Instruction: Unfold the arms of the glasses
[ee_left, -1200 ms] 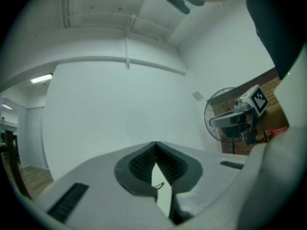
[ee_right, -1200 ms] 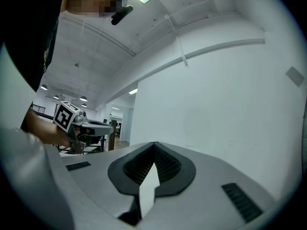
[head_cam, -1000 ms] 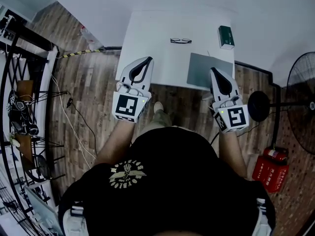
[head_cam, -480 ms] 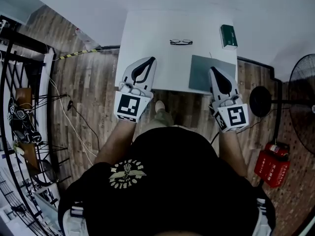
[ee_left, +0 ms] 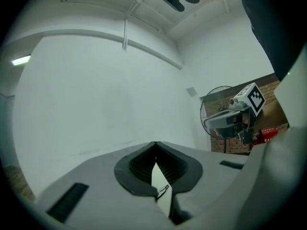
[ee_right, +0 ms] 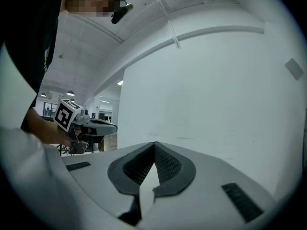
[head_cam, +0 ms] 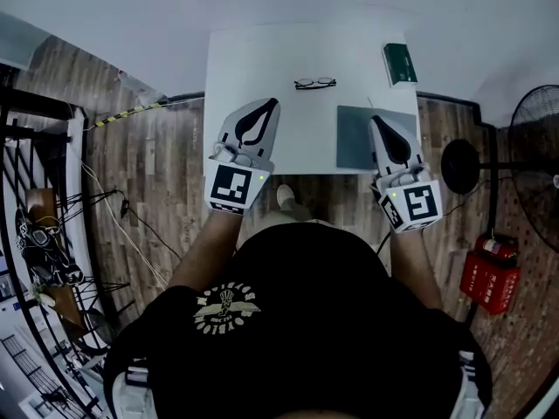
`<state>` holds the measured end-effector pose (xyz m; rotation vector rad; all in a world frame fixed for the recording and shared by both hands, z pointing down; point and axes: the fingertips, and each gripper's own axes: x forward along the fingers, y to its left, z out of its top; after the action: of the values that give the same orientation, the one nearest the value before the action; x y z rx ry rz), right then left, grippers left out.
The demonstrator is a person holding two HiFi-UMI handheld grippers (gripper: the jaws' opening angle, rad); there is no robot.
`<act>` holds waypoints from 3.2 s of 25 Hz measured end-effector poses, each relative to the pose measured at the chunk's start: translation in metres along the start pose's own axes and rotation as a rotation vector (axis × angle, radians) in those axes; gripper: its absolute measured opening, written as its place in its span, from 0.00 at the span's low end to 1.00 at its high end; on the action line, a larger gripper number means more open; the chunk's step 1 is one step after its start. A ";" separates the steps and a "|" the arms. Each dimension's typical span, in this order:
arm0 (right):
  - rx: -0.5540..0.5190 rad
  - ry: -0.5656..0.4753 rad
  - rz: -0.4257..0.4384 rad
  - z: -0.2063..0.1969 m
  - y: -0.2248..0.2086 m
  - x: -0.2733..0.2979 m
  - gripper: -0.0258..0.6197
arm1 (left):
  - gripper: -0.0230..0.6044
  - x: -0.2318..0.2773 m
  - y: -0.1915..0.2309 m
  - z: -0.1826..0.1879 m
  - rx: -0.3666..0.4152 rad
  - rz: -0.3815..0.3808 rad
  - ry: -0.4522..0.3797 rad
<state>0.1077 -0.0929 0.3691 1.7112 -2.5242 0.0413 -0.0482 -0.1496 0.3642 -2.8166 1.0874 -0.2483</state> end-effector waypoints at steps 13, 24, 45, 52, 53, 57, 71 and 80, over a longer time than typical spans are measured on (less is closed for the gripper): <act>-0.053 -0.004 -0.090 0.020 0.002 0.073 0.04 | 0.05 0.035 0.066 -0.004 0.037 -0.110 -0.052; -0.088 0.045 -0.158 0.016 0.004 0.076 0.04 | 0.05 0.046 0.091 -0.025 -0.035 -0.115 -0.056; -0.044 0.026 -0.119 -0.001 -0.061 0.105 0.04 | 0.05 0.092 0.097 -0.061 0.002 -0.068 0.060; -0.025 0.040 -0.116 -0.015 -0.101 0.108 0.04 | 0.05 0.137 0.073 -0.094 0.019 -0.109 0.163; -0.020 0.042 -0.115 -0.018 -0.106 0.108 0.04 | 0.05 0.143 0.070 -0.100 0.021 -0.115 0.178; -0.005 0.055 -0.112 -0.031 -0.131 0.113 0.04 | 0.05 0.172 0.056 -0.132 0.063 -0.153 0.249; 0.060 0.099 -0.078 -0.072 -0.176 0.121 0.04 | 0.05 0.238 0.006 -0.225 0.132 -0.276 0.491; 0.095 0.131 -0.089 -0.092 -0.197 0.121 0.04 | 0.05 0.264 -0.018 -0.284 0.216 -0.376 0.655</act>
<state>0.2512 -0.2714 0.4655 1.7901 -2.3854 0.2614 0.1020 -0.3268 0.6746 -2.7644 0.5286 -1.3017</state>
